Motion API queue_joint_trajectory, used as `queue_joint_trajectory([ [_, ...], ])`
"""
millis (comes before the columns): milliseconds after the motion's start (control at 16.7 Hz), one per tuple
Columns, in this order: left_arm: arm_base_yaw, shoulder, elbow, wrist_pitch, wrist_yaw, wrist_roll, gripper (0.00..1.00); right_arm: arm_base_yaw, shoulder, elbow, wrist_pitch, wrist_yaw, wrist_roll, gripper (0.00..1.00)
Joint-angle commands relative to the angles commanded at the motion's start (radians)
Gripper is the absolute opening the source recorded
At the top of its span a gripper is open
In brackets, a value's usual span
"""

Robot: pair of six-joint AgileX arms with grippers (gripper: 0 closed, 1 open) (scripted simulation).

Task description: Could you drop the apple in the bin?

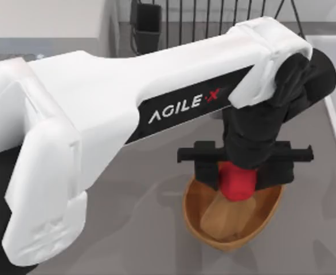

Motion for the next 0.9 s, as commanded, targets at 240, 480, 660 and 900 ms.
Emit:
queue_joint_trajectory([
  [240,0.0,0.0,0.0,0.0,0.0,0.0,0.15,0.0,0.0,0.0,0.0,0.0,0.0,1.0],
  [480,0.0,0.0,0.0,0.0,0.0,0.0,0.45,0.0,0.0,0.0,0.0,0.0,0.0,1.0],
  [660,0.0,0.0,0.0,0.0,0.0,0.0,0.68,0.0,0.0,0.0,0.0,0.0,0.0,1.0],
  [900,0.0,0.0,0.0,0.0,0.0,0.0,0.98,0.0,0.0,0.0,0.0,0.0,0.0,1.0],
])
